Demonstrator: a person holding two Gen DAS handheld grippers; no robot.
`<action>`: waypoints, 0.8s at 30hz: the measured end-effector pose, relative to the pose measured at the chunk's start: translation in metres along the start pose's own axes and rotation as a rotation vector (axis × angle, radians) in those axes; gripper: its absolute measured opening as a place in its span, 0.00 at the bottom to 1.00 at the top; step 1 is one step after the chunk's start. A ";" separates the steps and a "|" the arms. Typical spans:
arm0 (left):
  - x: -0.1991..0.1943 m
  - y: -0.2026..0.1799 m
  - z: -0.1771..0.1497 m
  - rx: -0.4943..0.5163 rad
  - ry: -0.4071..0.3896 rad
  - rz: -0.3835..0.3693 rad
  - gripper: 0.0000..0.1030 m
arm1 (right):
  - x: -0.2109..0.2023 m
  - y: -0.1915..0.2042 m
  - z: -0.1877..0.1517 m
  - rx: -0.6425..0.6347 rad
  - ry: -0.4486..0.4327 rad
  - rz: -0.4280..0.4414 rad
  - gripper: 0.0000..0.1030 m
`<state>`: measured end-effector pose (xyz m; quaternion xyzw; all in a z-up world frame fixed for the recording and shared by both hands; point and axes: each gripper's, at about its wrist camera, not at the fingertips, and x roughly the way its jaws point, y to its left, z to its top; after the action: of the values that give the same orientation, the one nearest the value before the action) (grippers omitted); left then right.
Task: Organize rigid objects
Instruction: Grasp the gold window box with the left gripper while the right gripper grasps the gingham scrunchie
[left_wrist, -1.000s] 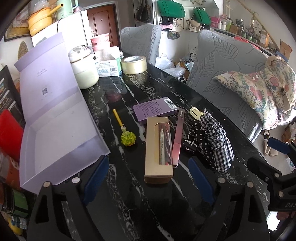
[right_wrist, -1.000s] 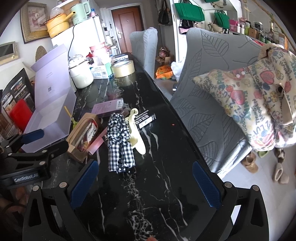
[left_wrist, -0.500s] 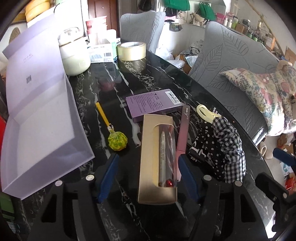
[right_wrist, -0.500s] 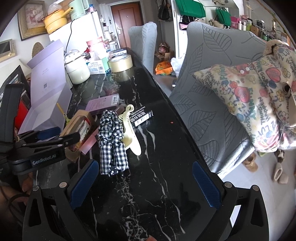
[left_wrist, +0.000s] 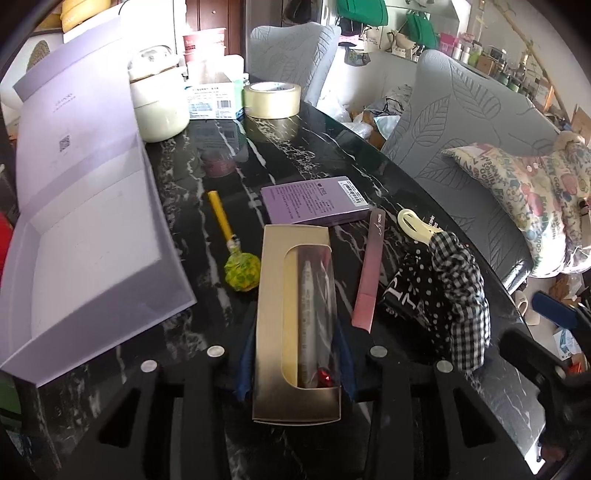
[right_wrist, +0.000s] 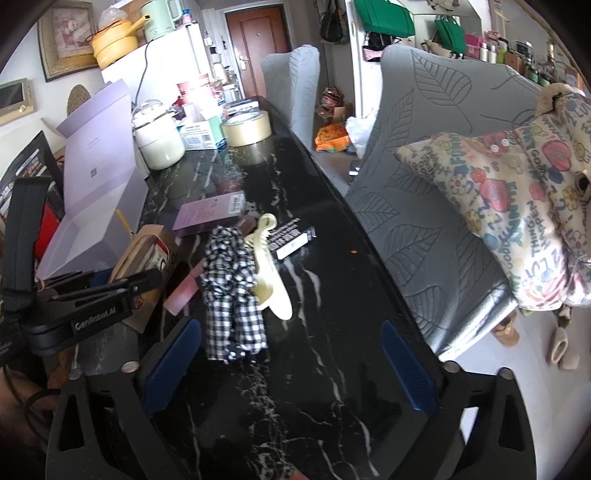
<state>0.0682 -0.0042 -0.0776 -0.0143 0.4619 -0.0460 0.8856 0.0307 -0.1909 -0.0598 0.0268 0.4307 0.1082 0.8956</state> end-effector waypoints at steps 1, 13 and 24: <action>-0.005 0.002 -0.001 -0.003 -0.003 0.001 0.36 | 0.002 0.002 0.001 -0.002 0.003 0.009 0.86; -0.044 0.023 -0.020 -0.052 -0.026 0.030 0.36 | 0.022 0.025 0.001 -0.027 0.040 0.109 0.46; -0.053 0.035 -0.030 -0.082 -0.028 0.037 0.36 | 0.021 0.031 -0.001 -0.041 0.018 0.091 0.22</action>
<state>0.0154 0.0364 -0.0540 -0.0428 0.4510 -0.0106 0.8914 0.0373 -0.1563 -0.0727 0.0270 0.4346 0.1580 0.8863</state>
